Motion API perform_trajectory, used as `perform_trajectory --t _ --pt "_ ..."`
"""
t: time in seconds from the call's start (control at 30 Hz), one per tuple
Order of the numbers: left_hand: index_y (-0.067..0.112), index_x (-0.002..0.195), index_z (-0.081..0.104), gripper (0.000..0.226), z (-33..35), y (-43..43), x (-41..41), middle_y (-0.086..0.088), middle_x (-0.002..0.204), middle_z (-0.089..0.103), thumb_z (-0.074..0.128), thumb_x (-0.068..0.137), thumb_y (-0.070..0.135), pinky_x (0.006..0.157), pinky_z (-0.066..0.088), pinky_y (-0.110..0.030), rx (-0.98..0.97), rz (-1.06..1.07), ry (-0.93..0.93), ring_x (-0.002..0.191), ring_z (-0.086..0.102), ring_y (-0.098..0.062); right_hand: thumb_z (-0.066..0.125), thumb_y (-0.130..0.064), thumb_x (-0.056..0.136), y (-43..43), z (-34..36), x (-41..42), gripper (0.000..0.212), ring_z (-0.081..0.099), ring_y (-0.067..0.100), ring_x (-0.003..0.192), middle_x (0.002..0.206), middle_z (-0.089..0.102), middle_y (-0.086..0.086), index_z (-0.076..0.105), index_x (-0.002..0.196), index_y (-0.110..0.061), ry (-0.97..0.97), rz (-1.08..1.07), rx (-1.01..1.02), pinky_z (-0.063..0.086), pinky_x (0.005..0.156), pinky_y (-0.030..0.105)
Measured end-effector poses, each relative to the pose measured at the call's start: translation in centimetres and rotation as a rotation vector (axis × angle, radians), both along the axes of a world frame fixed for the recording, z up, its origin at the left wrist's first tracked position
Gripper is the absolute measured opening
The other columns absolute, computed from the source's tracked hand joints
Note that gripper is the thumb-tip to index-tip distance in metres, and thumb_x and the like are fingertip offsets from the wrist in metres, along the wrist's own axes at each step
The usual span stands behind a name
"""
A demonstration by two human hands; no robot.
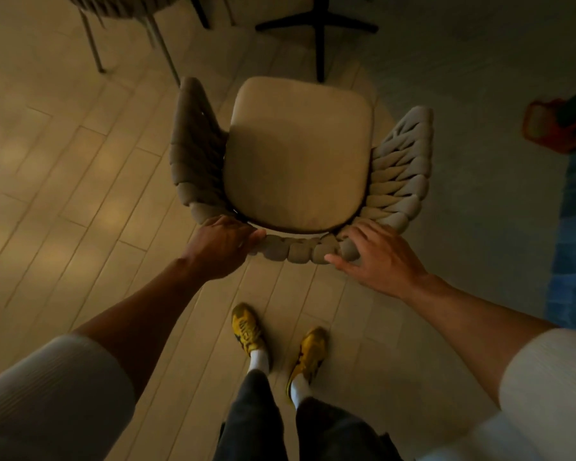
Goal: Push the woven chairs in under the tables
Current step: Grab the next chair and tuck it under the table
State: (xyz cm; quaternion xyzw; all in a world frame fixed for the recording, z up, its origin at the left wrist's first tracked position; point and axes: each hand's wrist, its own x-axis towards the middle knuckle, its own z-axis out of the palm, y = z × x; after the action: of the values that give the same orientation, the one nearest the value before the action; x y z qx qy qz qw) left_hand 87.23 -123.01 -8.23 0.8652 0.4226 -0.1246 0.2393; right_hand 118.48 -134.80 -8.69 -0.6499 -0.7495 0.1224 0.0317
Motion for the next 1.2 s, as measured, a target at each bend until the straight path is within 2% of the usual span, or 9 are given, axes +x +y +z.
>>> perform_trajectory --t 0.13,0.2,0.3,0.4,0.47,0.6,0.67,0.97,1.2 --pt "0.043 0.135 0.055 0.092 -2.2 0.1 0.5 0.017 0.131 0.063 0.018 0.074 0.101 0.112 0.037 -0.043 0.029 -0.081 0.118 0.126 0.053 -0.014 0.041 -0.085 0.089 -0.1 -2.8 -0.3 0.075 0.060 0.017 0.105 0.114 0.067 -0.003 0.064 0.118 -0.020 -0.075 0.071 -0.054 0.046 0.092 0.036" --pt "0.046 0.129 0.055 0.093 -3.5 0.4 0.7 0.022 0.119 0.065 0.029 0.063 0.107 0.106 0.042 -0.041 0.076 -0.124 0.130 0.114 0.058 -0.011 0.042 -0.083 0.089 0.2 -4.2 -0.7 0.073 0.063 0.021 0.102 0.109 0.068 -0.001 0.065 0.112 -0.018 -0.119 0.110 -0.030 0.047 0.092 0.037" --pt "0.048 0.124 0.055 0.058 -4.7 1.0 0.4 0.024 0.114 0.066 0.055 0.078 0.083 0.099 0.046 -0.038 0.140 -0.118 0.090 0.109 0.061 -0.008 0.044 -0.081 0.086 1.0 -5.2 -1.3 0.069 0.064 0.022 0.091 0.098 0.068 0.000 0.066 0.103 -0.018 -0.140 0.127 -0.020 0.049 0.085 0.038" --pt "0.045 0.122 0.057 0.046 -5.4 1.0 0.2 0.022 0.112 0.067 0.069 0.080 0.060 0.097 0.046 -0.037 0.175 -0.083 0.090 0.108 0.063 -0.008 0.053 -0.079 0.082 1.4 -5.2 -1.6 0.062 0.065 0.020 0.083 0.091 0.067 -0.003 0.067 0.098 -0.021 -0.140 0.128 -0.032 0.048 0.075 0.034" --pt "0.044 0.121 0.058 0.049 -5.9 1.2 0.2 0.018 0.112 0.068 0.068 0.076 0.059 0.094 0.048 -0.037 0.185 -0.089 0.114 0.107 0.065 -0.011 0.052 -0.077 0.079 1.9 -5.2 -1.6 0.058 0.067 0.018 0.077 0.085 0.068 -0.006 0.069 0.097 -0.024 -0.146 0.137 -0.033 0.048 0.068 0.031" --pt "0.046 0.122 0.057 0.050 -5.9 3.0 -0.5 0.021 0.112 0.069 0.068 0.074 0.056 0.091 0.049 -0.035 0.190 -0.074 0.114 0.106 0.066 -0.010 0.083 -0.065 0.065 3.6 -5.3 -2.2 0.054 0.070 0.021 0.072 0.083 0.069 -0.005 0.069 0.099 -0.025 -0.131 0.138 -0.080 0.050 0.063 0.032" --pt "0.047 0.122 0.059 0.050 -5.7 3.9 -1.2 0.022 0.111 0.069 0.069 0.074 0.054 0.091 0.049 -0.035 0.177 -0.071 0.119 0.105 0.066 -0.009 0.089 -0.059 0.060 4.4 -5.2 -3.3 0.055 0.070 0.022 0.071 0.082 0.070 -0.004 0.070 0.098 -0.024 -0.129 0.119 -0.118 0.050 0.062 0.033" --pt "0.048 0.121 0.061 0.046 -5.4 8.5 -3.4 0.023 0.107 0.070 0.069 0.076 0.056 0.087 0.051 -0.032 0.162 -0.067 0.135 0.100 0.067 -0.007 0.075 -0.051 0.084 8.5 -5.4 -6.3 0.043 0.067 0.025 0.099 0.106 0.071 -0.002 0.066 0.119 -0.028 -0.089 0.070 -0.191 0.043 0.080 0.037" --pt "0.047 0.121 0.061 0.048 -5.4 12.8 -4.9 0.020 0.103 0.070 0.073 0.076 0.058 0.086 0.053 -0.036 0.168 -0.077 0.184 0.097 0.066 -0.012 0.074 -0.047 0.086 12.2 -5.5 -8.3 0.043 0.066 0.025 0.102 0.111 0.070 -0.003 0.065 0.124 -0.029 -0.050 0.028 -0.192 0.042 0.083 0.036"
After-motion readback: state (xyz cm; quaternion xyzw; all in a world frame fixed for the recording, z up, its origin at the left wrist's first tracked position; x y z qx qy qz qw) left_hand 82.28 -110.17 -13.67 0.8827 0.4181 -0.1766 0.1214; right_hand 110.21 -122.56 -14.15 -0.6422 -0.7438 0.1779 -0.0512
